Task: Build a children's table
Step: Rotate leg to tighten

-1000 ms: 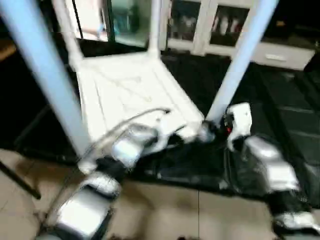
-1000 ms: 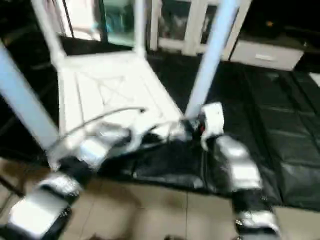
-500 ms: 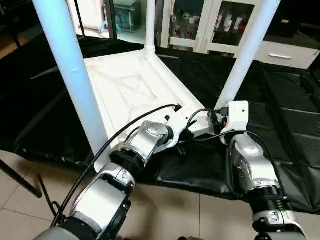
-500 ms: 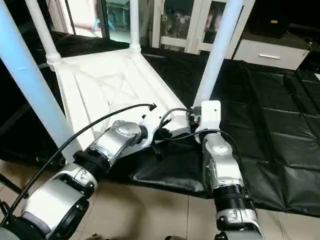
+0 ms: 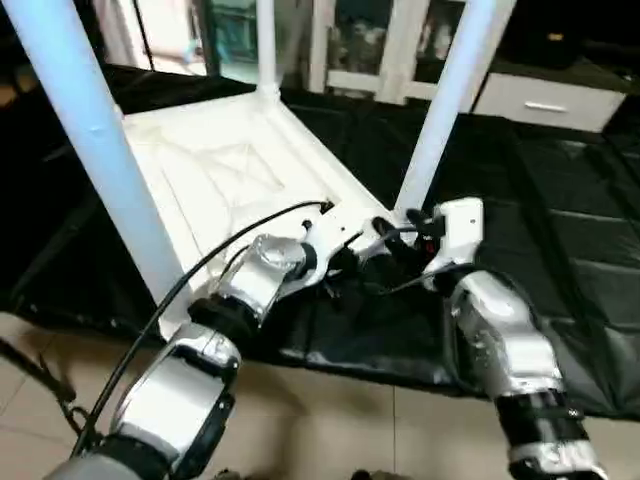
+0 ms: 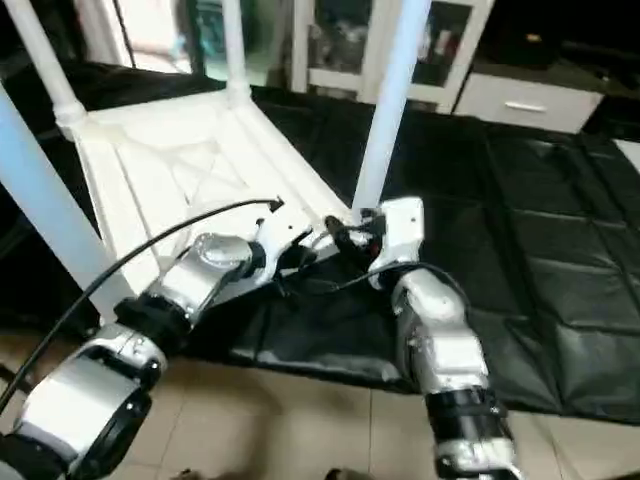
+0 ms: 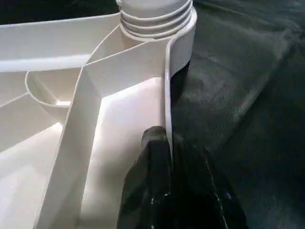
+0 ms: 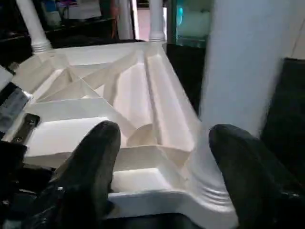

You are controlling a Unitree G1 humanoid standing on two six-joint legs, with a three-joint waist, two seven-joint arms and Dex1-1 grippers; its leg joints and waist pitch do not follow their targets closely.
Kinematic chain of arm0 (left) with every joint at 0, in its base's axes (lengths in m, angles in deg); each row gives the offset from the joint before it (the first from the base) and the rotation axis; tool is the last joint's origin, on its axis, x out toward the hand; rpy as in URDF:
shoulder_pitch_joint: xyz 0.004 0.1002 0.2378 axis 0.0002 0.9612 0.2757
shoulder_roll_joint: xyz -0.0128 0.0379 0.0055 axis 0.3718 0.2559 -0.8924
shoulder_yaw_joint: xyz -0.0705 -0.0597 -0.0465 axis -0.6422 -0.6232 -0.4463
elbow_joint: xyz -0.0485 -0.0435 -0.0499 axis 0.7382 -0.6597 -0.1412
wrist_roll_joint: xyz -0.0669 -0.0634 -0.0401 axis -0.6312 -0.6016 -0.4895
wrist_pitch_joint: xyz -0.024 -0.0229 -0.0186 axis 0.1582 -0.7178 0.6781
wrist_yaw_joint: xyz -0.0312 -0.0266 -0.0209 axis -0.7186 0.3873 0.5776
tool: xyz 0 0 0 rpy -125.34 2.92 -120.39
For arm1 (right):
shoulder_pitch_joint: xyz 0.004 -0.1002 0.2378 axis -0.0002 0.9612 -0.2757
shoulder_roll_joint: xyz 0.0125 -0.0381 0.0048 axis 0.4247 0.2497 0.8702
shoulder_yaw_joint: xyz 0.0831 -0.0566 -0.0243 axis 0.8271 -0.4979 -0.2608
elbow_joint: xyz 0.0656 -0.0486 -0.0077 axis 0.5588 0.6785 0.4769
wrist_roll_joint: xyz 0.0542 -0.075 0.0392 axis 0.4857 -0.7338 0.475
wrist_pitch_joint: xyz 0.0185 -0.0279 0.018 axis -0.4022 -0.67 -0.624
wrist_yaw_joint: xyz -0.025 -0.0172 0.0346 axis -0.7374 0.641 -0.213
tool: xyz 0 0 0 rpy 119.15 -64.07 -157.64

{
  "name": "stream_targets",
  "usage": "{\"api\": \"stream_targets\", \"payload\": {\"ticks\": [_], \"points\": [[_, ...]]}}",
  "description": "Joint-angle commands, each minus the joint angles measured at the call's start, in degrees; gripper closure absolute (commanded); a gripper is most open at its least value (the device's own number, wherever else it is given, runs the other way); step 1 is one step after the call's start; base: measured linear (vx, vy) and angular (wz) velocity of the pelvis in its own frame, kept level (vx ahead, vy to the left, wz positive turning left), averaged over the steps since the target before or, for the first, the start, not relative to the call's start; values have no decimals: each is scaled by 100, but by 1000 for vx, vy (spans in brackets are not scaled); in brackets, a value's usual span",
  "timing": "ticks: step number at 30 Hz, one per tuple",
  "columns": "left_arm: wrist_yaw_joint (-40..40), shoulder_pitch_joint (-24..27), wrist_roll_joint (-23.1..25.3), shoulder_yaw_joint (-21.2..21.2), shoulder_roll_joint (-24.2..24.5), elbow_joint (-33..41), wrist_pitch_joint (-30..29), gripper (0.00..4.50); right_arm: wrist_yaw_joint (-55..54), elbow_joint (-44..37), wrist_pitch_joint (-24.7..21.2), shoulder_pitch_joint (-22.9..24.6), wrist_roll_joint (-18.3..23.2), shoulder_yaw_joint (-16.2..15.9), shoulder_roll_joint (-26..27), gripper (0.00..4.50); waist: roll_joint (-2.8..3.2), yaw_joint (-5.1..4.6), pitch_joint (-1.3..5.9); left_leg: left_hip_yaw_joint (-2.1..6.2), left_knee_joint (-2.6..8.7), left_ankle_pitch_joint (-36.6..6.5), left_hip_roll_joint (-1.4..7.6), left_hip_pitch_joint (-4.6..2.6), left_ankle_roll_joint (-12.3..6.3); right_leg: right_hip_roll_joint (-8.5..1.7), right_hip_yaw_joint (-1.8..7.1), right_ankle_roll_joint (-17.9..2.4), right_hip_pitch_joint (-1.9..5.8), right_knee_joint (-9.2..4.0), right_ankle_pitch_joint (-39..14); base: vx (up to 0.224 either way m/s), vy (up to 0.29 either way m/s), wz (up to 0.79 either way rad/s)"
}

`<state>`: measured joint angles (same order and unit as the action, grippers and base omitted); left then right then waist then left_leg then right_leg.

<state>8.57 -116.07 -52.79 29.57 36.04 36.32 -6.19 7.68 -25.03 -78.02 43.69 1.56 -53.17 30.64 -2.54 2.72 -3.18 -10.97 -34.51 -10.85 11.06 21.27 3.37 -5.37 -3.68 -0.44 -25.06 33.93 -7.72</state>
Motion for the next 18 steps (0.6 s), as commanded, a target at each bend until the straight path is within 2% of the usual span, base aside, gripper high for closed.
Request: {"api": "stream_targets", "payload": {"ticks": [1, 2, 3, 4, 7, 9, 11, 12, 13, 14, 17, 18], "points": [[157, 141, -135, -34, 55, 236, 325, 450, 102, -148, -125, 117, 55, 195, -129, 95, -54, 29, 423, 42, 395, -997, 156, -36, -553, -257, 198, -1318, 407, -353, -1150, 0, 0, 0], [371, 263, -162, 15, 141, 356, 429, 450, 163, -267, -221, 207, 72, 276, -267, 65, -62, 27, 411, 43, 403, -1148, 149, -39, -488, -263, 198, -1224, 400, -389, -1465, 0, 0, 0], [415, 315, -162, 21, 182, 398, 406, 450, 190, -342, -296, 255, 101, 311, -339, 58, -57, 40, 405, 52, 413, -1208, 154, -41, -432, -269, 200, -1119, 407, -409, -1698, 0, 0, 0], [469, 373, -146, 22, 226, 440, 408, 450, 246, -448, -382, 327, 160, 326, -429, 58, -57, 31, 384, 44, 420, -1322, 151, -52, -380, -259, 200, -1032, 376, -448, -1953, 0, 0, 0], [667, 493, -159, 43, 311, 546, 501, 450, 374, -620, -473, 476, 212, 300, -588, 24, -37, 29, 381, 65, 440, -1465, 147, -50, -292, -260, 191, -828, 370, -488, -2314, 0, 0, 0], [805, 580, -181, 63, 369, 667, 487, 450, 491, -732, -547, 586, 274, 278, -672, 6, -43, 14, 371, 77, 450, -1611, 156, -60, -242, -262, 184, -699, 338, -523, -2599, 0, 0, 0], [1070, 703, -260, 88, 444, 857, 488, 450, 815, -852, -678, 715, 394, 204, -813, 2, -34, 13, 369, 82, 450, -1666, 155, -66, -241, -262, 180, -670, 323, -541, -2708, 0, 0, 0], [1378, 809, -351, 137, 515, 1057, 555, 450, 1158, -964, -869, 787, 558, 136, -939, 2, -6, 22, 368, 83, 454, -1683, 165, -70, -242, -264, 188, -673, 313, -544, -2683, 0, 0, 0], [1579, 876, -413, 172, 557, 1196, 580, 450, 1359, -1029, -970, 820, 627, 86, -1027, 2, -14, 23, 373, 85, 453, -1685, 167, -67, -257, -266, 186, -693, 327, -539, -2641, 0, 0, 0], [1782, 942, -479, 211, 597, 1347, 578, 450, 1532, -1083, -1033, 841, 646, 26, -1125, 2, -25, 33, 378, 103, 467, -1622, 185, -32, -283, -272, 190, -740, 361, -499, -2503, 0, 0, 0], [2356, 1128, -641, 361, 728, 1806, 514, 450, 2017, -1212, -1117, 873, 671, -165, -1447, 2, -1, 72, 384, 72, 455, -1573, 203, -66, -294, -272, 211, -863, 319, -478, -2294, 0, 0, 0], [2486, 1169, -657, 416, 765, 1920, 481, 450, 2156, -1236, -1115, 860, 698, -209, -1544, 2, 13, 106, 381, 51, 443, -1617, 210, -118, -267, -272, 221, -904, 268, -491, -2281, 0, 0, 0]]}}
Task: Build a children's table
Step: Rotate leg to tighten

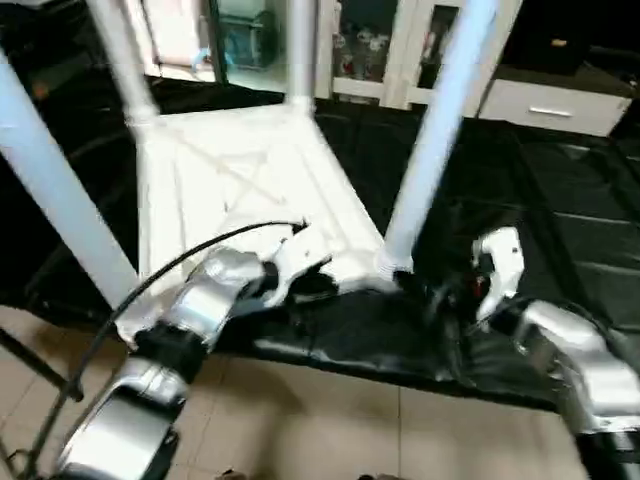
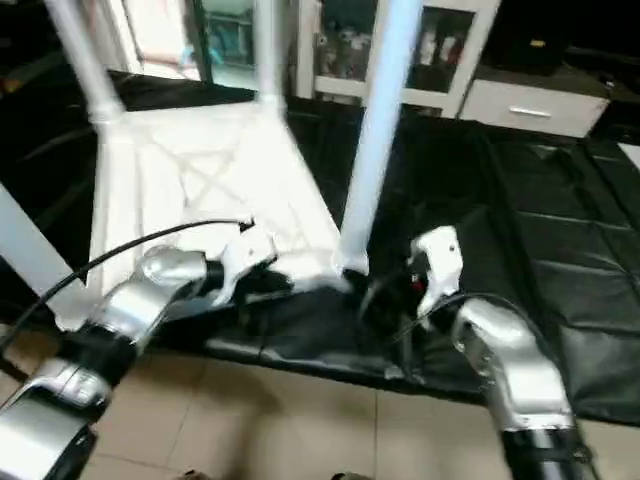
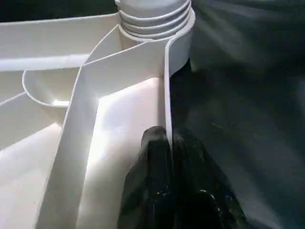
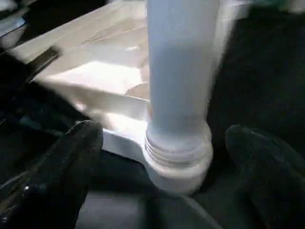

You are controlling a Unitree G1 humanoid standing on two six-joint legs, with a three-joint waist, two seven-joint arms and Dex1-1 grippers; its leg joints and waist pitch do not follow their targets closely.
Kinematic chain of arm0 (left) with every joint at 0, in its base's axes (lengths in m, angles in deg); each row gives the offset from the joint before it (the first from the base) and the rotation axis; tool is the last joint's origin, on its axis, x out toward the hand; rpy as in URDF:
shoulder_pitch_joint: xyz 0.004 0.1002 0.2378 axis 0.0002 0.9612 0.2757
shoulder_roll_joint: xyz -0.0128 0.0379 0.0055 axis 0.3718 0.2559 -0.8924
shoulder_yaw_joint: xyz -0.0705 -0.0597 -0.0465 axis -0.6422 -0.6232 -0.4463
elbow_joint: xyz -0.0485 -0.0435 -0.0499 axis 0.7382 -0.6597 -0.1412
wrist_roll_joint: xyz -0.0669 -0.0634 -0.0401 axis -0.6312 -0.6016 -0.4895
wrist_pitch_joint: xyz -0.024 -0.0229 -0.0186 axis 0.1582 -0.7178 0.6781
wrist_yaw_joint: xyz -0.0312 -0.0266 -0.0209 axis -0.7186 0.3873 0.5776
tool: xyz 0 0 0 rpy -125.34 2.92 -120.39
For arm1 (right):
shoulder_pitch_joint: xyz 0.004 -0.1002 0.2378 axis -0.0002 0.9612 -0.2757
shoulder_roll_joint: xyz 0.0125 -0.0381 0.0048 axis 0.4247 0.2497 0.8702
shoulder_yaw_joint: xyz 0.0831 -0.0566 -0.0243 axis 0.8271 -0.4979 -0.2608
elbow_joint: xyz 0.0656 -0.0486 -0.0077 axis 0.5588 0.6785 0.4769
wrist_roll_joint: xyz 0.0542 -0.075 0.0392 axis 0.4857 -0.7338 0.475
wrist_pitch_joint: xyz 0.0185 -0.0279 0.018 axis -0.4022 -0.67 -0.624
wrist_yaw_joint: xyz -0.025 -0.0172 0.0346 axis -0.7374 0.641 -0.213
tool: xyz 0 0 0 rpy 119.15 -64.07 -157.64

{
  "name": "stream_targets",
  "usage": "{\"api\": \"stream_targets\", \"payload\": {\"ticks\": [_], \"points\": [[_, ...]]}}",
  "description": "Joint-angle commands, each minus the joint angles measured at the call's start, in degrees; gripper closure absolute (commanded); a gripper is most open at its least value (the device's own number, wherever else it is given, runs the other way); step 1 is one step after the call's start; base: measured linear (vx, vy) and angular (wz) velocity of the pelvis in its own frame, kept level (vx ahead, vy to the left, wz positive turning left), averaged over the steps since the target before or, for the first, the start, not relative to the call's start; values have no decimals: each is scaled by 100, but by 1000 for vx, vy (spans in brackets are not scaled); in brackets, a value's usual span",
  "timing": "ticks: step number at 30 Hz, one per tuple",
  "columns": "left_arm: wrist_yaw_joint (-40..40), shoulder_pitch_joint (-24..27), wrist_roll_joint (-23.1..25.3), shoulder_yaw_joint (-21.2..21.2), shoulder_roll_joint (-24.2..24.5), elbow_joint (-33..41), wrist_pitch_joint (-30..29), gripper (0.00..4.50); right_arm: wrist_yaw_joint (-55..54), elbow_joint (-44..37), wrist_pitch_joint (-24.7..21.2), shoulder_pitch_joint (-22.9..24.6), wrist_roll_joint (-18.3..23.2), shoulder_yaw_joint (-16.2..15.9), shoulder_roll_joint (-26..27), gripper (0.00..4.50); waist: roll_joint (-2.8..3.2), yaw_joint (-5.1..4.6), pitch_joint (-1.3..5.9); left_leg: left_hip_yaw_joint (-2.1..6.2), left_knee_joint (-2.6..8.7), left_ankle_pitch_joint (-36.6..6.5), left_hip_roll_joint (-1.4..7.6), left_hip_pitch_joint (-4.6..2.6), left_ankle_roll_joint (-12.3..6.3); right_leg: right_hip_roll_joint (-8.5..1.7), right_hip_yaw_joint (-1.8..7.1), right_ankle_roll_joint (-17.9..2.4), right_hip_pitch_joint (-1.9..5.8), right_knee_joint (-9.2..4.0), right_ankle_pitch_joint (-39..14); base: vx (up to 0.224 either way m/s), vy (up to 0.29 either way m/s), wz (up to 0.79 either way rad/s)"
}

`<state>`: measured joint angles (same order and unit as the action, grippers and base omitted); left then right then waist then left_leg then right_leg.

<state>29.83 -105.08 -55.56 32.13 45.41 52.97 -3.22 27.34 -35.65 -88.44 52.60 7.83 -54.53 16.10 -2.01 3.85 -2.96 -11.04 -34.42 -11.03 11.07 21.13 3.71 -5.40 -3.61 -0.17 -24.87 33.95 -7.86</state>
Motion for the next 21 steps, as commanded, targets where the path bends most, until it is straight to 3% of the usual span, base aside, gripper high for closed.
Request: {"api": "stream_targets", "payload": {"ticks": [1, 6, 8, 9, 12, 13, 18, 21], "points": [[425, 96, -391, 179, -178, 323, 178, 450, 280, -146, -82, -89, 72, -65, -153, 2, -54, -9, 357, 50, 432, -1619, 208, -106, -298, -257, 214, -950, 246, -490, -2250, 0, 0, 0], [555, 131, -396, 210, -192, 469, 99, 450, 680, 28, -42, -272, 66, -119, -348, 2, -87, 75, 354, 58, 445, -1568, 202, -69, -239, -284, 213, -790, 277, -485, -2479, 0, 0, 0], [564, 127, -370, 221, -167, 486, 90, 450, 825, 32, -87, -293, 89, -165, -424, 37, -84, 85, 351, 65, 447, -1577, 199, -65, -235, -286, 210, -732, 281, -492, -2567, 0, 0, 0], [607, 128, -351, 218, -125, 535, 66, 450, 1104, 69, -132, -325, 101, -255, -586, 37, -119, 82, 355, 64, 441, -1544, 195, -49, -251, -287, 208, -693, 294, -496, -2592, 0, 0, 0], [663, 126, -349, 190, -81, 585, 31, 450, 1471, 192, -173, -379, 101, -361, -806, 60, -114, 90, 360, 65, 428, -1434, 193, -40, -295, -292, 208, -678, 298, -490, -2575, 0, 0, 0], [686, 132, -348, 187, -66, 602, 22, 450, 1546, 286, -123, -413, 65, -372, -863, 75, -139, 88, 361, 60, 422, -1413, 194, -37, -309, -292, 209, -683, 296, -490, -2564, 0, 0, 0], [720, 184, -343, 193, -36, 698, -32, 450, 1744, 745, 60, -598, -68, -347, -965, 125, -144, 94, 386, 48, 394, -1129, 196, -29, -384, -285, 204, -906, 306, -424, -2130, 0, 0, 0], [720, 201, -346, 201, -35, 720, -44, 450, 1754, 873, 108, -660, -94, -341, -938, 136, -158, 100, 381, 42, 388, -1113, 192, -23, -414, -279, 204, -937, 316, -415, -2066, 0, 0, 0]]}}
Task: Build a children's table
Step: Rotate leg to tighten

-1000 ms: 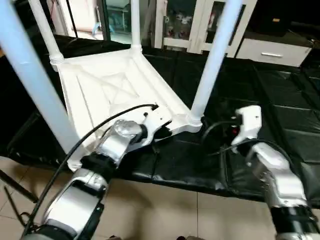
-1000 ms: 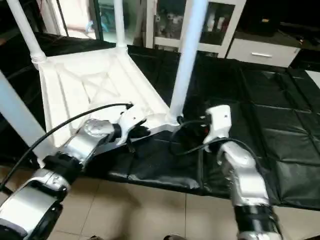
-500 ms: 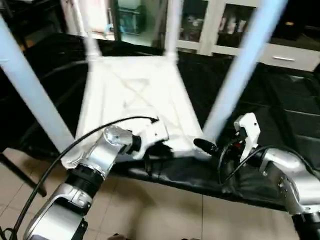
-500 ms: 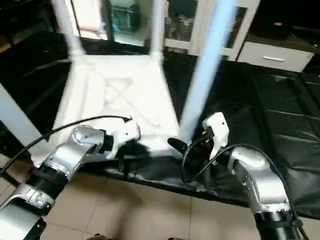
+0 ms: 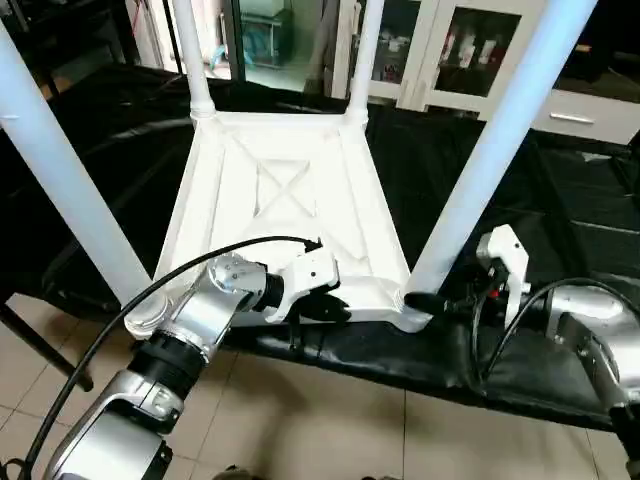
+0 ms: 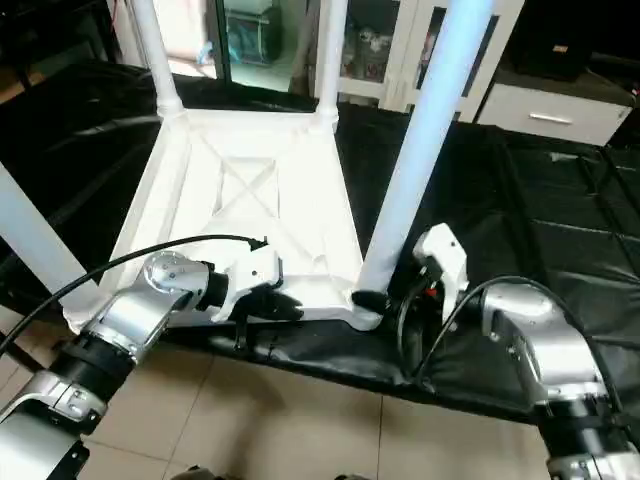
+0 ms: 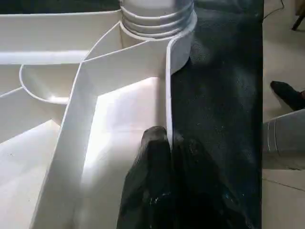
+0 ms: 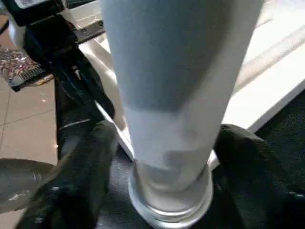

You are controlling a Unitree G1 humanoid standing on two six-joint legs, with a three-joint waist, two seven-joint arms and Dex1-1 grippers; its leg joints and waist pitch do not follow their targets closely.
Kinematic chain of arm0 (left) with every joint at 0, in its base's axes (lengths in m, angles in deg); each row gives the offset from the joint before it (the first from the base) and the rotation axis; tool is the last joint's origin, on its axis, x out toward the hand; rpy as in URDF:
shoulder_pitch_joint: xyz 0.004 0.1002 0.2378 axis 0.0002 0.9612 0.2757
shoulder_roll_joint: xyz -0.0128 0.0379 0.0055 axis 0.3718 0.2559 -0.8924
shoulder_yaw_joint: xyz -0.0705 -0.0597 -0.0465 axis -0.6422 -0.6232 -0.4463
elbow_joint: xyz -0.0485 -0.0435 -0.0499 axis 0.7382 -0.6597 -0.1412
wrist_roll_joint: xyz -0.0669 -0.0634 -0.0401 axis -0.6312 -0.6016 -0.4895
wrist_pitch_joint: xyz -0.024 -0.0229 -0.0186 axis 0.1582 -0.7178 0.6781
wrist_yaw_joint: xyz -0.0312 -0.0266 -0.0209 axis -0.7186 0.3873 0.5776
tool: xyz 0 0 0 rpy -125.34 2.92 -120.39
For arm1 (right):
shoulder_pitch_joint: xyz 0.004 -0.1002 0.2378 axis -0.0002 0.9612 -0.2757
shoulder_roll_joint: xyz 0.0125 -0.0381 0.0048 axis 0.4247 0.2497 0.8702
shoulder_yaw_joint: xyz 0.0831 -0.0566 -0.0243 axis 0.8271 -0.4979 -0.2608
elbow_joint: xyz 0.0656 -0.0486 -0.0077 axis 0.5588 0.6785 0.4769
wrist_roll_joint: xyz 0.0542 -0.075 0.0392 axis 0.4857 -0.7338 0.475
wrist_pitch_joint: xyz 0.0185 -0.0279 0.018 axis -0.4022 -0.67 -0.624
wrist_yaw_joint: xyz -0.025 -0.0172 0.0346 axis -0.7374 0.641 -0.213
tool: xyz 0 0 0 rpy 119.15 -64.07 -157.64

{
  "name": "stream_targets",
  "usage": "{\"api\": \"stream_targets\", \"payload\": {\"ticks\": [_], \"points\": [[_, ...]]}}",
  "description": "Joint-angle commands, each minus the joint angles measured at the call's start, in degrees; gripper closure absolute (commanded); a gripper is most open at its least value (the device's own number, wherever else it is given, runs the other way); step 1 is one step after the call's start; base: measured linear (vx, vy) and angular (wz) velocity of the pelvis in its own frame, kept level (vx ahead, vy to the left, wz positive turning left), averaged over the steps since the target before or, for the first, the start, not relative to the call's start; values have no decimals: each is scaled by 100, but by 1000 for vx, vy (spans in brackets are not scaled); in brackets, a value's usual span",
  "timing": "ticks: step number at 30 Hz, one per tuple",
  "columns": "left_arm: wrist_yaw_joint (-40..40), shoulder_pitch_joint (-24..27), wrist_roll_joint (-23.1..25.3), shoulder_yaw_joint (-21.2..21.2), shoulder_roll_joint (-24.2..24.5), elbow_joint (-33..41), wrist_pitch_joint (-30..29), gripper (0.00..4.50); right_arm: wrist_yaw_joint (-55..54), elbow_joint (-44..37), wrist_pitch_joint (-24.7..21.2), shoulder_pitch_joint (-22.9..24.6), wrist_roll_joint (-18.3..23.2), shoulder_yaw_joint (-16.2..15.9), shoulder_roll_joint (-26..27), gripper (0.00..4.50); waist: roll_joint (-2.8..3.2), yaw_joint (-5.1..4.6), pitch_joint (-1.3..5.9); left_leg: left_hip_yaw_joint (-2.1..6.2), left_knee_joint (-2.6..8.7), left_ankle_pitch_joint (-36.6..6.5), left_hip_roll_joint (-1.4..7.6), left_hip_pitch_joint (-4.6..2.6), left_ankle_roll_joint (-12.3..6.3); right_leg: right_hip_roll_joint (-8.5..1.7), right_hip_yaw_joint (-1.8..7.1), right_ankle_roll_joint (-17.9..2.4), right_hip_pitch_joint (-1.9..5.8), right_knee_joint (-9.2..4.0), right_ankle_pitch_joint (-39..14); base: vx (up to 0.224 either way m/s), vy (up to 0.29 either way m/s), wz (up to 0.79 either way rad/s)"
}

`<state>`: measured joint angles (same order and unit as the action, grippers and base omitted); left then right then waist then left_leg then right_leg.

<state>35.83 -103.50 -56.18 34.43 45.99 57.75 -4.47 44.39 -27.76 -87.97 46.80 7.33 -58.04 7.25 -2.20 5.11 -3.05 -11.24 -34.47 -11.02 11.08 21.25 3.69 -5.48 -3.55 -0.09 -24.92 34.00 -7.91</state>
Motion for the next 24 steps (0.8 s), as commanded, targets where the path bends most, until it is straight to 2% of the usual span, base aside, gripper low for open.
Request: {"api": "stream_targets", "payload": {"ticks": [1, 6, 7, 9, 12, 14, 17, 20, 24], "points": [[120, 50, -285, -26, -93, 251, 76, 450, 60, 143, 83, -108, -57, -5, -44, 150, -139, -26, 390, 61, 392, -1114, 191, -35, -412, -271, 198, -945, 320, -420, -2061, 0, 0, 0], [121, 61, -273, -29, -81, 282, 37, 450, 195, 430, 233, -243, -149, -123, -38, 187, -140, -28, 396, 62, 384, -1102, 189, -37, -414, -274, 193, -941, 325, -420, -2126, 0, 0, 0], [118, 62, -270, -32, -79, 285, 31, 450, 227, 456, 246, -256, -157, -131, -38, 207, -140, -30, 397, 64, 385, -1080, 190, -37, -417, -271, 193, -942, 327, -415, -2105, 0, 0, 0], [124, 65, -265, -37, -68, 297, 15, 450, 304, 537, 300, -298, -182, -156, -38, 211, -136, -23, 399, 60, 382, -1034, 194, -38, -445, -269, 195, -984, 328, -401, -1980, 0, 0, 0], [143, 68, -260, -34, -47, 304, 0, 450, 358, 566, 322, -316, -196, -169, -40, 244, -133, -25, 404, 60, 378, -1024, 193, -36, -455, -266, 194, -1022, 337, -393, -1914, 0, 0, 0], [151, 62, -256, -34, -31, 296, -8, 450, 400, 570, 355, -303, -213, -193, -50, 251, -115, -18, 406, 61, 378, -1012, 191, -38, -460, -267, 197, -1032, 339, -387, -1891, 0, 0, 0], [107, 27, -241, -44, -49, 255, -36, 450, 302, 613, 385, -281, -255, -179, -31, 259, -119, -23, 405, 61, 381, -1044, 194, -47, -447, -261, 193, -1043, 335, -392, -1906, 0, 0, 0], [-452, -233, -88, -158, -269, -139, -245, 450, -474, 910, 464, -297, -563, -94, 154, 260, -110, -38, 400, 57, 381, -1081, 186, -45, -399, -254, 190, -1048, 324, -401, -1934, 0, 0, 0], [-1112, -584, 76, -263, -544, -632, -336, 450, -1342, 1136, 410, -303, -763, 65, 486, 261, -128, -72, 391, 70, 384, -1324, 152, -59, -248, -256, 166, -827, 312, -482, -2482, 0, 0, 0]]}}
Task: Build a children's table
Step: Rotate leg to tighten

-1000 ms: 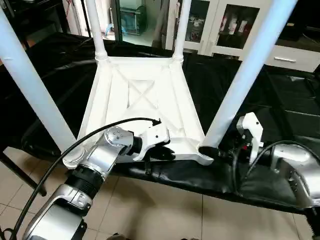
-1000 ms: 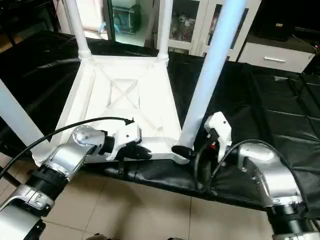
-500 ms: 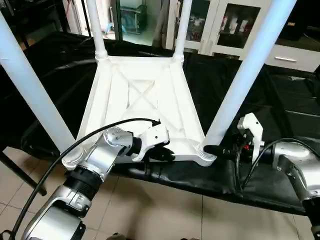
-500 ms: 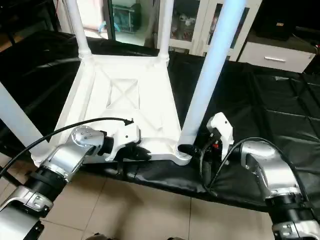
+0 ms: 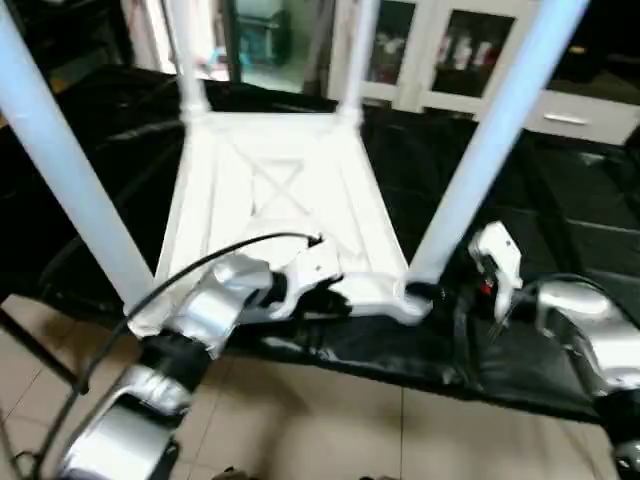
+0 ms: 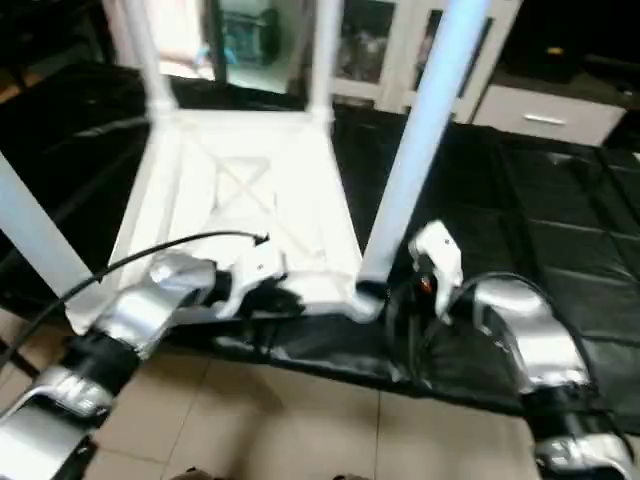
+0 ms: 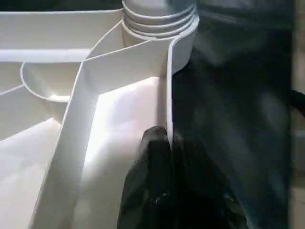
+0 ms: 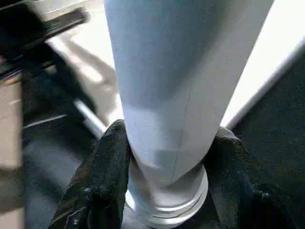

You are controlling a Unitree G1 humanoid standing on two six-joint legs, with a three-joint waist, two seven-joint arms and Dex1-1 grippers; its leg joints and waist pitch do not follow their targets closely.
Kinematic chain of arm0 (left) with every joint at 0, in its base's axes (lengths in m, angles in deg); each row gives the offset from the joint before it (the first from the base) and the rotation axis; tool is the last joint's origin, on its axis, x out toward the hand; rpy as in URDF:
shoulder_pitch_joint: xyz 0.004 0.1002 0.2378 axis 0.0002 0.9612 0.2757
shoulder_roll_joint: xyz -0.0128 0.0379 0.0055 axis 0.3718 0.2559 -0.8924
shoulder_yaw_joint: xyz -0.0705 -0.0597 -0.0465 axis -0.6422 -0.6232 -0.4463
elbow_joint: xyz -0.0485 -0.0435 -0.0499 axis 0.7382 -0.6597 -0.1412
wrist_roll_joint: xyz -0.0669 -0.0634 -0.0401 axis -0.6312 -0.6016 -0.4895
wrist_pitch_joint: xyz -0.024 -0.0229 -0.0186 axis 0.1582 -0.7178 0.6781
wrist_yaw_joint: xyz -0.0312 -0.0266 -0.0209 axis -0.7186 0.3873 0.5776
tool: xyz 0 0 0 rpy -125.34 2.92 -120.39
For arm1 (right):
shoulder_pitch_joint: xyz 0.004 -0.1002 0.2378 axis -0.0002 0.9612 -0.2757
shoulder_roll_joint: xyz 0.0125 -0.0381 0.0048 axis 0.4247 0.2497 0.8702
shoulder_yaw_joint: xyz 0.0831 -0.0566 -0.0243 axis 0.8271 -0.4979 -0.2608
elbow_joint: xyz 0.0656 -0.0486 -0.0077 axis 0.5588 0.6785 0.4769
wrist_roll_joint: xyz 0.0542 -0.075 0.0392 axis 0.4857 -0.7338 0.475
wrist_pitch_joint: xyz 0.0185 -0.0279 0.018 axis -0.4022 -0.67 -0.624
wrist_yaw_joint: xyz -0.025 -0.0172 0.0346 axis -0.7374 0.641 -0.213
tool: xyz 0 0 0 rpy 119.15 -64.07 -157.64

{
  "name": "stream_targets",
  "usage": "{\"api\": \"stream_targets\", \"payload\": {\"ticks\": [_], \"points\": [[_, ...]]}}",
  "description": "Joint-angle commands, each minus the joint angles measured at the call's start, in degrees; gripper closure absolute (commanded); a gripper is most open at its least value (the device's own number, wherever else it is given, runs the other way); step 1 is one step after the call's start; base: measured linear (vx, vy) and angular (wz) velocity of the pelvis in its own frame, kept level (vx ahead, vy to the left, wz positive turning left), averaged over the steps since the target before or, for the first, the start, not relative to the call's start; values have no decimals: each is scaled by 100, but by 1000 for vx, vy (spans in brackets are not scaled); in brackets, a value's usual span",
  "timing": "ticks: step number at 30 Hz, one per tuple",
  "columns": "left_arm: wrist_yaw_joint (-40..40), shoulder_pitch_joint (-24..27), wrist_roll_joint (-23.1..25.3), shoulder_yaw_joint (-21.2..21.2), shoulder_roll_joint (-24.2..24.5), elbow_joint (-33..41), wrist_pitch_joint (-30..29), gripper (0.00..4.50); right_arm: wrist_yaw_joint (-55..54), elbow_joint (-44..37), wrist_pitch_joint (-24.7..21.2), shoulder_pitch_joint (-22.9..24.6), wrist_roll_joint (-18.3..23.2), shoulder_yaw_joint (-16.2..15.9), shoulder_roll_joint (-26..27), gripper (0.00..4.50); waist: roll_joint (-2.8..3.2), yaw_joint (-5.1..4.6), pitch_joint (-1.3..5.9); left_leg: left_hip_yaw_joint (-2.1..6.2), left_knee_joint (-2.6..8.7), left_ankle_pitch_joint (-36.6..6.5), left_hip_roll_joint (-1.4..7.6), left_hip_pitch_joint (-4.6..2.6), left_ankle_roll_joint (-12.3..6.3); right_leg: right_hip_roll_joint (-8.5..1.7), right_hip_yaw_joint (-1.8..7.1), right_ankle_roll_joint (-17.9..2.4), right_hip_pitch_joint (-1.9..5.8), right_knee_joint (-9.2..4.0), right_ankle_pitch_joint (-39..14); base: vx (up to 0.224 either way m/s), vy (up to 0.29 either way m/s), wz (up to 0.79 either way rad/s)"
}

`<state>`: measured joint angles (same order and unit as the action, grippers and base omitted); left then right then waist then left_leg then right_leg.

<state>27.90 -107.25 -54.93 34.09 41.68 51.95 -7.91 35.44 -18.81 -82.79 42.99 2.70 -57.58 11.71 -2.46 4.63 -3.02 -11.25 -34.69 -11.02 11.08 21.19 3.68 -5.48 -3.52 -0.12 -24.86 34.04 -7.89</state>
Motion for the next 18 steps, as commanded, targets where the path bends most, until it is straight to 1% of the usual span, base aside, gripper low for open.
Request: {"api": "stream_targets", "payload": {"ticks": [1, 2, 3, 4, 5, 6, 7, 8, 9, 10, 11, 12, 13, 14, 15, 16, 18], "points": [[-367, -233, -44, -239, -134, -82, 2, 450, -509, 247, -113, 80, -308, 32, 65, 261, -110, -26, 389, 67, 402, -1334, 144, -54, -247, -254, 162, -785, 303, -501, -2548, 0, 0, 0], [-880, -477, 0, -358, -356, -404, -92, 450, -1136, 290, -189, 106, -377, 158, 330, 261, -53, -26, 377, 78, 412, -1389, 139, -57, -230, -258, 159, -714, 293, -529, -2701, 0, 0, 0], [-1372, -700, 20, -482, -552, -690, -221, 450, -1767, 316, -278, 115, -452, 281, 582, 261, -78, -54, 377, 63, 400, -1399, 112, -57, -170, -221, 148, -629, 264, -554, -2780, 0, 0, 0], [-1705, -853, 25, -568, -679, -887, -310, 450, -2243, 345, -349, 107, -490, 384, 778, 261, -73, -67, 412, 95, 406, -1370, 108, -46, -99, -237, 130, -606, 296, -535, -2755, 0, 0, 0], [-1810, -902, 23, -594, -720, -950, -338, 450, -2405, 362, -377, 98, -484, 430, 852, 262, -73, -67, 412, 95, 406, -1370, 108, -46, -99, -237, 130, -606, 296, -535, -2755, 0, 0, 0], [-2136, -1030, 21, -661, -841, -1118, -430, 450, -2886, 411, -415, 70, -476, 563, 1074, 262, -66, -78, 404, 92, 411, -1368, 113, -46, -130, -239, 132, -641, 290, -554, -2632, 0, 0, 0], [-2278, -1085, 23, -686, -892, -1193, -462, 450, -3107, 434, -420, 57, -481, 620, 1173, 262, -65, -87, 406, 98, 413, -1401, 119, -49, -136, -239, 129, -671, 293, -544, -2589, 0, 0, 0], [-2668, -1263, 31, -731, -1090, -1435, -489, 450, -3859, 521, -418, 5, -483, 797, 1584, 262, -43, -103, 415, 98, 415, -1383, 110, -39, -157, -234, 131, -688, 293, -533, -2501, 0, 0, 0], [-2712, -1284, 34, -732, -1118, -1461, -480, 450, -3955, 530, -420, -3, -482, 814, 1647, 262, -45, -131, 429, 97, 413, -1370, 107, -47, -138, -231, 135, -739, 275, -521, -2385, 0, 0, 0], [-2868, -1378, 61, -722, -1249, -1577, -410, 450, -4282, 556, -430, -46, -539, 787, 1926, 262, -58, -134, 430, 110, 420, -1317, 106, -18, -133, -228, 127, -741, 310, -511, -2319, 0, 0, 0], [-2918, -1417, 77, -712, -1301, -1626, -373, 450, -4373, 560, -434, -66, -585, 737, 2030, 262, -37, -133, 430, 102, 421, -1300, 104, -23, -142, -225, 132, -758, 304, -509, -2250, 0, 0, 0], [-2923, -1425, 78, -711, -1308, -1639, -365, 450, -4379, 560, -434, -68, -595, 727, 2040, 262, -36, -133, 435, 102, 421, -1292, 114, -37, -172, -227, 140, -837, 315, -488, -2010, 0, 0, 0], [-2966, -1503, 83, -720, -1388, -1765, -291, 450, -4433, 534, -437, -90, -702, 610, 2154, 262, -38, -126, 439, 91, 417, -1242, 114, -34, -221, -224, 148, -884, 318, -470, -1821, 0, 0, 0], [-2984, -1556, 76, -738, -1431, -1849, -250, 450, -4452, 475, -425, -101, -783, 522, 2219, 262, -47, -127, 436, 88, 417, -1209, 112, -32, -248, -221, 149, -906, 321, -465, -1740, 0, 0, 0], [-2987, -1574, 74, -747, -1438, -1881, -233, 450, -4448, 439, -397, -108, -838, 465, 2231, 262, -58, -124, 438, 89, 416, -1134, 115, -24, -280, -225, 154, -955, 336, -439, -1586, 0, 0, 0], [-2977, -1566, 73, -751, -1417, -1881, -220, 450, -4416, 406, -366, -109, -855, 433, 2222, 262, -55, -111, 437, 83, 411, -1088, 116, -27, -330, -236, 157, -1000, 348, -425, -1489, 0, 0, 0], [-3005, -1576, 67, -760, -1379, -1971, -170, 450, -4493, 369, -365, -109, -827, 458, 2227, 262, -68, -107, 431, 77, 410, -1071, 116, -23, -388, -244, 160, -1016, 354, -432, -1511, 0, 0, 0]]}}
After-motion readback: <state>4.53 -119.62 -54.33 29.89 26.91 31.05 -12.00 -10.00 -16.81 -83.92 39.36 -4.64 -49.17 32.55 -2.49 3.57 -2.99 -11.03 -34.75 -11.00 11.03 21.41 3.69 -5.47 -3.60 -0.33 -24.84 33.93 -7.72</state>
